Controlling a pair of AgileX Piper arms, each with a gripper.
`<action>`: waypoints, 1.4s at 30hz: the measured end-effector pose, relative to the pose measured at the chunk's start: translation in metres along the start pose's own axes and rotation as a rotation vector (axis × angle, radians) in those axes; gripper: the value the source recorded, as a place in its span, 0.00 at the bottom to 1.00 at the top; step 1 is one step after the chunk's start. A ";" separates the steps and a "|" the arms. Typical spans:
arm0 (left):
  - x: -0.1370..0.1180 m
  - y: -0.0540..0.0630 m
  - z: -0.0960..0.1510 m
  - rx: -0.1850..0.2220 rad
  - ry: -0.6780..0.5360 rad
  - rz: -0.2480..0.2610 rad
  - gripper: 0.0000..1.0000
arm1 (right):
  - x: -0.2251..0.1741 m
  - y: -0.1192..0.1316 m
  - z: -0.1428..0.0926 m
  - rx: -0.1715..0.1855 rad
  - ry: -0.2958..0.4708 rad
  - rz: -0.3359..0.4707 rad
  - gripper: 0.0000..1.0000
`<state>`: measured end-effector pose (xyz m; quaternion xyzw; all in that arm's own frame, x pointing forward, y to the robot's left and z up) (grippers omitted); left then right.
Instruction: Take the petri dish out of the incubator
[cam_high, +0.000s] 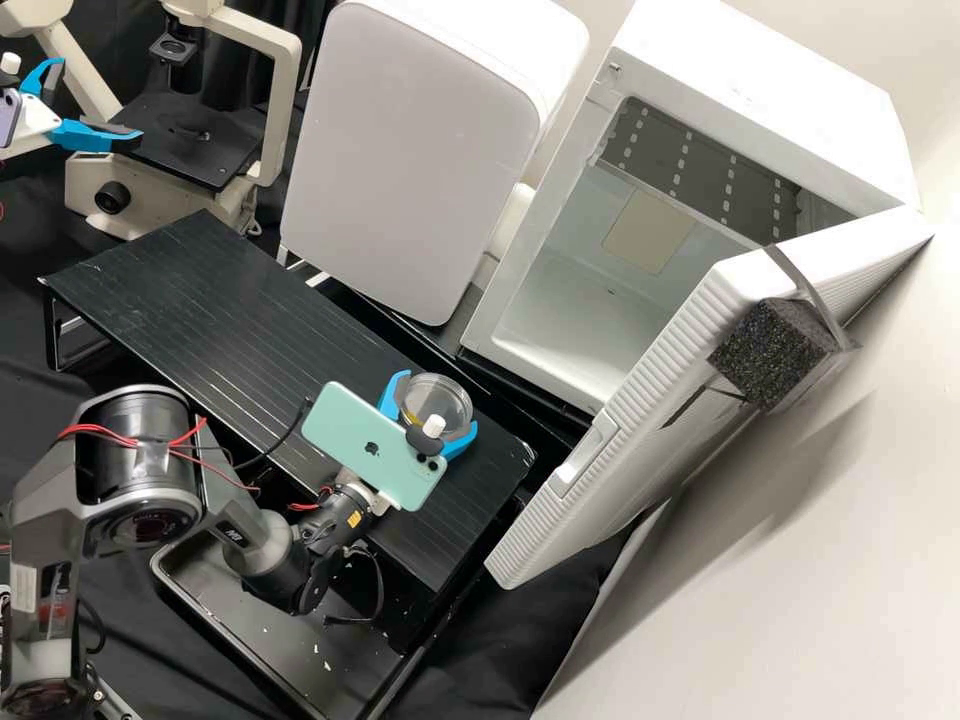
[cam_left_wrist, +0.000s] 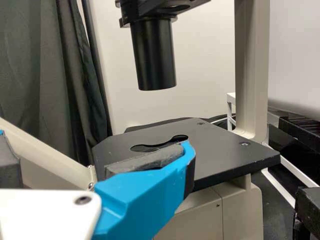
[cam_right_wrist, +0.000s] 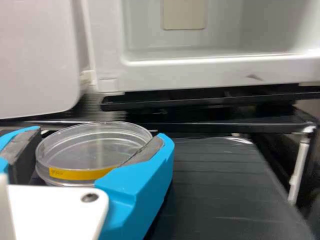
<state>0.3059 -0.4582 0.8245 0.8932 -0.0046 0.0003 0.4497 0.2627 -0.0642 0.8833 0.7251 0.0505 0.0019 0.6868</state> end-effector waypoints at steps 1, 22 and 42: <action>0.000 0.000 0.000 0.000 0.000 0.000 1.00 | -0.001 -0.002 -0.002 0.000 0.003 -0.006 0.00; 0.000 0.000 0.000 0.000 0.000 0.000 1.00 | -0.005 -0.014 -0.019 -0.016 0.036 -0.053 0.00; 0.000 0.000 0.000 0.000 0.000 0.000 1.00 | -0.024 -0.030 -0.035 -0.030 0.059 -0.111 0.00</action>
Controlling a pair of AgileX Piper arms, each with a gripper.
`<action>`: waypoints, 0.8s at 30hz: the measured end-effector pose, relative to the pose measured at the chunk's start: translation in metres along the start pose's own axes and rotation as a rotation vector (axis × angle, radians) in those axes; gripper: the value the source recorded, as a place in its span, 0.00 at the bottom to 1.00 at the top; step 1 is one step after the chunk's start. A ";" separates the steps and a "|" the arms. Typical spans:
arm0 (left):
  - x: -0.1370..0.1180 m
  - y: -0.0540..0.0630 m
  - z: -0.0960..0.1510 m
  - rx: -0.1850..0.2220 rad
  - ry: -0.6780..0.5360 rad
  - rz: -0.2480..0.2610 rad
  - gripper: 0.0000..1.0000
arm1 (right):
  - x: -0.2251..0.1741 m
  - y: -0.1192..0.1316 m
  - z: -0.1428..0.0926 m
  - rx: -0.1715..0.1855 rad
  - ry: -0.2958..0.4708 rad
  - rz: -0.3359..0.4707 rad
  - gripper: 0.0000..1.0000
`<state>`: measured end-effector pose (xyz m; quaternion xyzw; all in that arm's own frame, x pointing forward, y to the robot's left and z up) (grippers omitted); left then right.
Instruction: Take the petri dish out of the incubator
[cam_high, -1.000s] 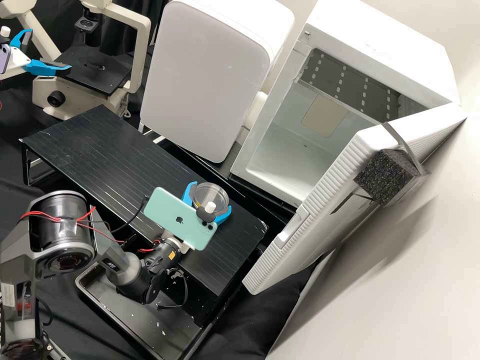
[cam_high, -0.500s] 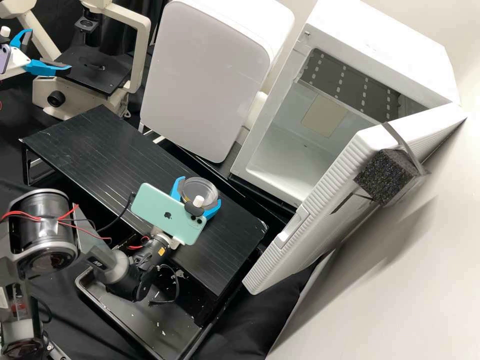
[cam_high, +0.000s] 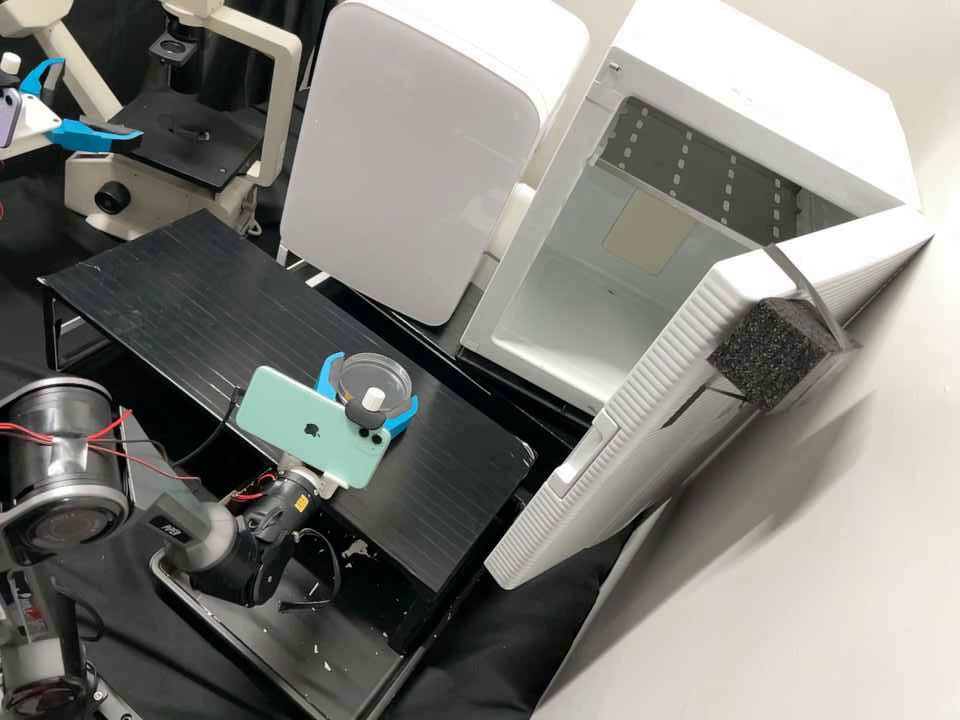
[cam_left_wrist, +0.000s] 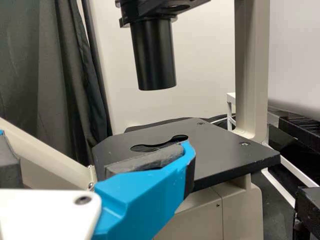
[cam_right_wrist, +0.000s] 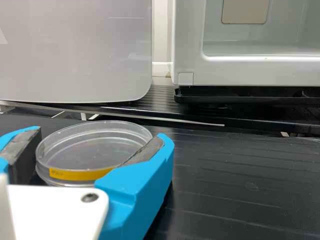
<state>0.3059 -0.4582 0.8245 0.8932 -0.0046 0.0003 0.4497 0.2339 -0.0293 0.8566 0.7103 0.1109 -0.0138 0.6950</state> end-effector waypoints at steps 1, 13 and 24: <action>0.000 0.000 0.000 0.000 0.000 0.000 1.00 | 0.000 0.000 0.000 0.000 0.000 0.000 0.00; 0.000 0.000 0.000 0.000 0.000 0.000 1.00 | -0.009 -0.009 -0.009 -0.003 0.011 -0.015 0.00; 0.000 0.000 0.000 0.000 0.000 0.000 1.00 | -0.018 -0.025 -0.027 -0.029 0.066 -0.079 0.00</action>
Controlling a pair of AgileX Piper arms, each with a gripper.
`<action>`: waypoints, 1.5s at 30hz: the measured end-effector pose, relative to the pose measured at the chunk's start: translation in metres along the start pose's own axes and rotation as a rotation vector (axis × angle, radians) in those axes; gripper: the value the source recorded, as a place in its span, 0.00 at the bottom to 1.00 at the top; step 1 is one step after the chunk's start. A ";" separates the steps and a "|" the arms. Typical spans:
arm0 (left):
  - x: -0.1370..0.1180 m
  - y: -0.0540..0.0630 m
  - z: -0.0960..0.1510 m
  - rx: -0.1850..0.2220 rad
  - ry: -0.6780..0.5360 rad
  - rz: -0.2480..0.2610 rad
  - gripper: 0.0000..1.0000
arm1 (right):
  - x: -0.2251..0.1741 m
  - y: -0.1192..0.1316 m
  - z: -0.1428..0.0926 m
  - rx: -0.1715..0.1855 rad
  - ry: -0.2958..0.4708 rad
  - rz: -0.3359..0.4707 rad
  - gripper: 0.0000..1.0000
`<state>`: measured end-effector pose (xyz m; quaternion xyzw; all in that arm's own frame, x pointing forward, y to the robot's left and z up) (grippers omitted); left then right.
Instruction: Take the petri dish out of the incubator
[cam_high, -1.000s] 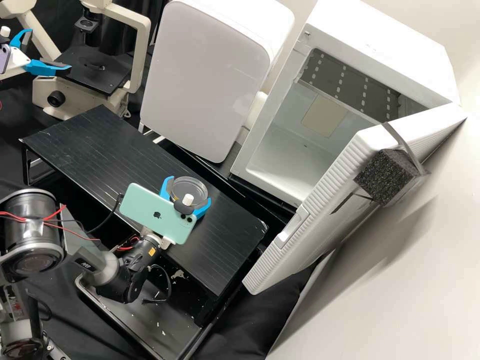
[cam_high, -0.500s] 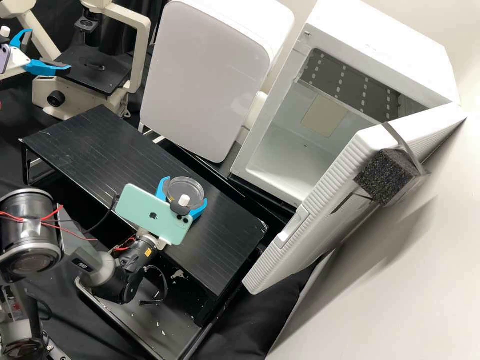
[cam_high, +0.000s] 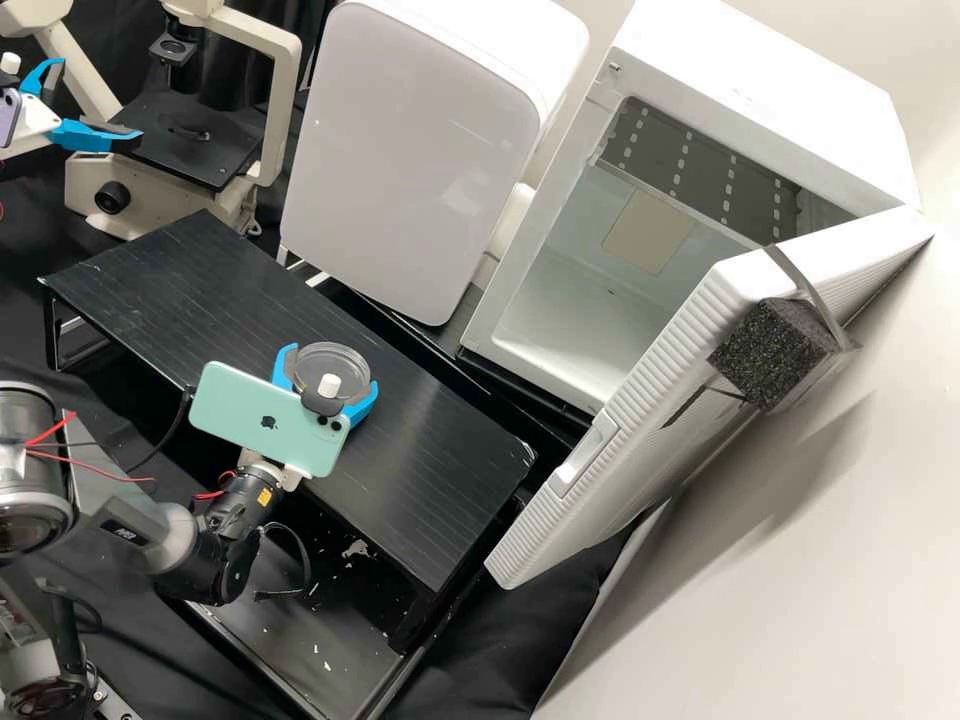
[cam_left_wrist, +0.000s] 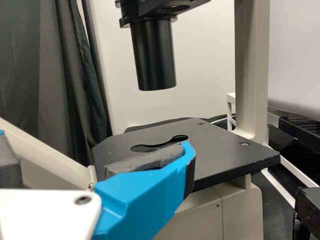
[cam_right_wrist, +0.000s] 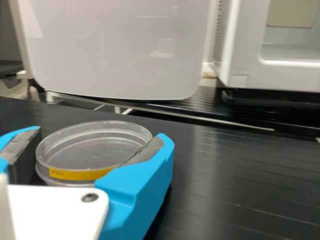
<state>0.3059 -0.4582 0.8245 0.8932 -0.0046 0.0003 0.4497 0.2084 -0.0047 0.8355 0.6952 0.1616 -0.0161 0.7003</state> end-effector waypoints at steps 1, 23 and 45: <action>0.000 0.000 0.000 0.000 0.000 0.000 1.00 | 0.000 -0.001 -0.001 -0.001 0.004 -0.002 0.00; 0.000 0.000 0.000 0.000 0.000 0.000 1.00 | -0.001 -0.002 -0.006 -0.014 0.016 -0.005 1.00; 0.000 0.000 0.000 0.000 0.000 0.000 1.00 | -0.038 0.010 -0.030 -0.009 -0.021 0.306 1.00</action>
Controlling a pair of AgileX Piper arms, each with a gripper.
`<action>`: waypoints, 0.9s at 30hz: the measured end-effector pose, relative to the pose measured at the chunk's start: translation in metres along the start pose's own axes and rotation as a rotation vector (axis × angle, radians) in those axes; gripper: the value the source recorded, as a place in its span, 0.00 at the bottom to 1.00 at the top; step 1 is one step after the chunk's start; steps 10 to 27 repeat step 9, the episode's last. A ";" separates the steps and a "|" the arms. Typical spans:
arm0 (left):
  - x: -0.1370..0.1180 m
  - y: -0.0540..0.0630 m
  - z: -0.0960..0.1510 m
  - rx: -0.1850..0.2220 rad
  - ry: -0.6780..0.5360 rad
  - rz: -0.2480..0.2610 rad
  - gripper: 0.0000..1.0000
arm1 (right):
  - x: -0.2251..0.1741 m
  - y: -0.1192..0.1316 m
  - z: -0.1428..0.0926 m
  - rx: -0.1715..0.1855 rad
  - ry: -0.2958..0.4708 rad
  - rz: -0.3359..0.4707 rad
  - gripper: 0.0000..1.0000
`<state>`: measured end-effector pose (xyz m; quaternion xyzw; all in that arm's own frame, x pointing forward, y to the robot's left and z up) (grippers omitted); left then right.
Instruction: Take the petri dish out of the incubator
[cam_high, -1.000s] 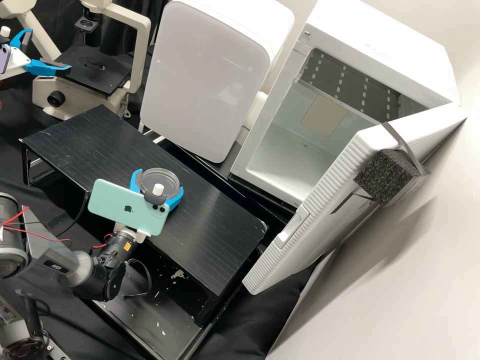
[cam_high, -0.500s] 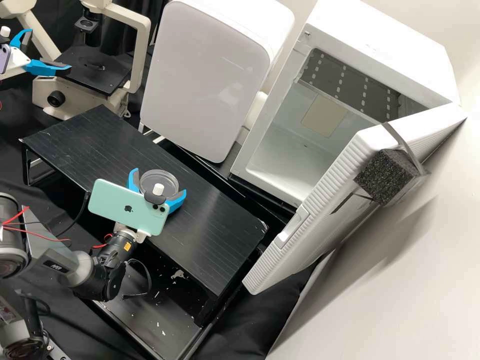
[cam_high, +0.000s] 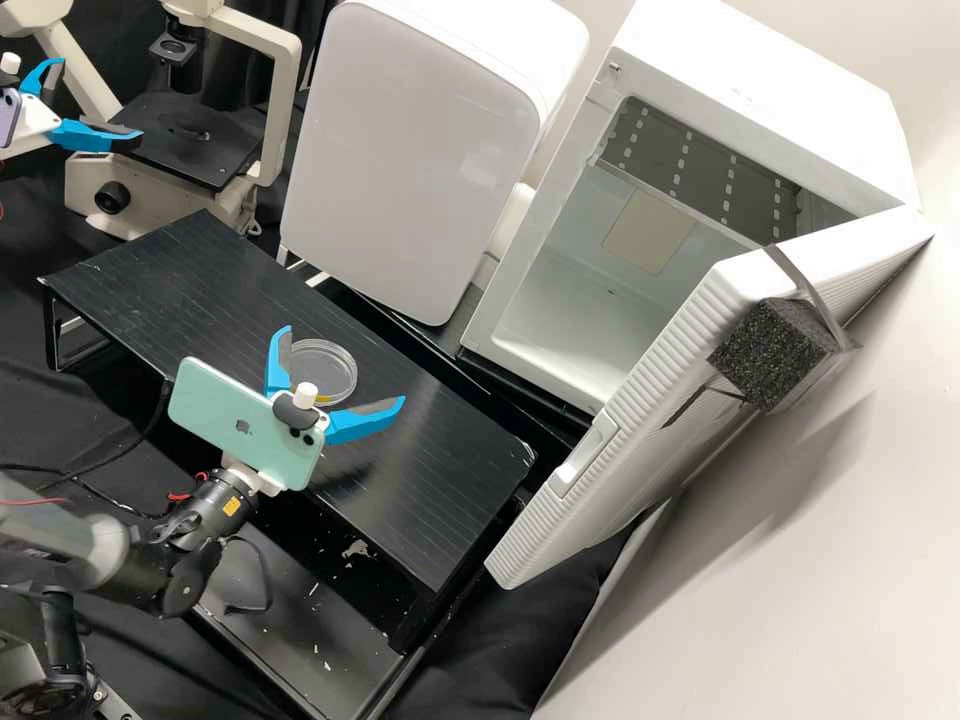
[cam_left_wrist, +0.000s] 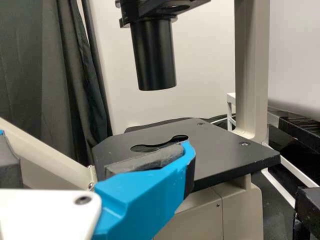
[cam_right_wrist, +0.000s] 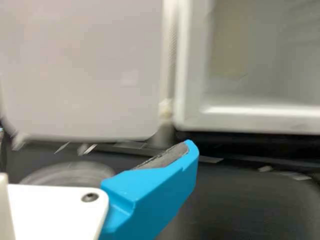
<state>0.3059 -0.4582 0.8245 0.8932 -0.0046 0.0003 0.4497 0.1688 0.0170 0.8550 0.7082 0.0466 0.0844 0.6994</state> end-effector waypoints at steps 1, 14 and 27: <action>0.000 0.000 0.000 0.000 0.000 0.000 1.00 | -0.004 0.001 -0.001 0.012 -0.009 0.040 1.00; 0.000 0.000 0.000 0.000 0.000 0.000 1.00 | -0.011 0.004 0.000 0.136 -0.024 0.124 1.00; 0.000 0.000 0.000 0.000 0.000 0.000 1.00 | -0.011 0.004 0.000 0.136 -0.024 0.124 1.00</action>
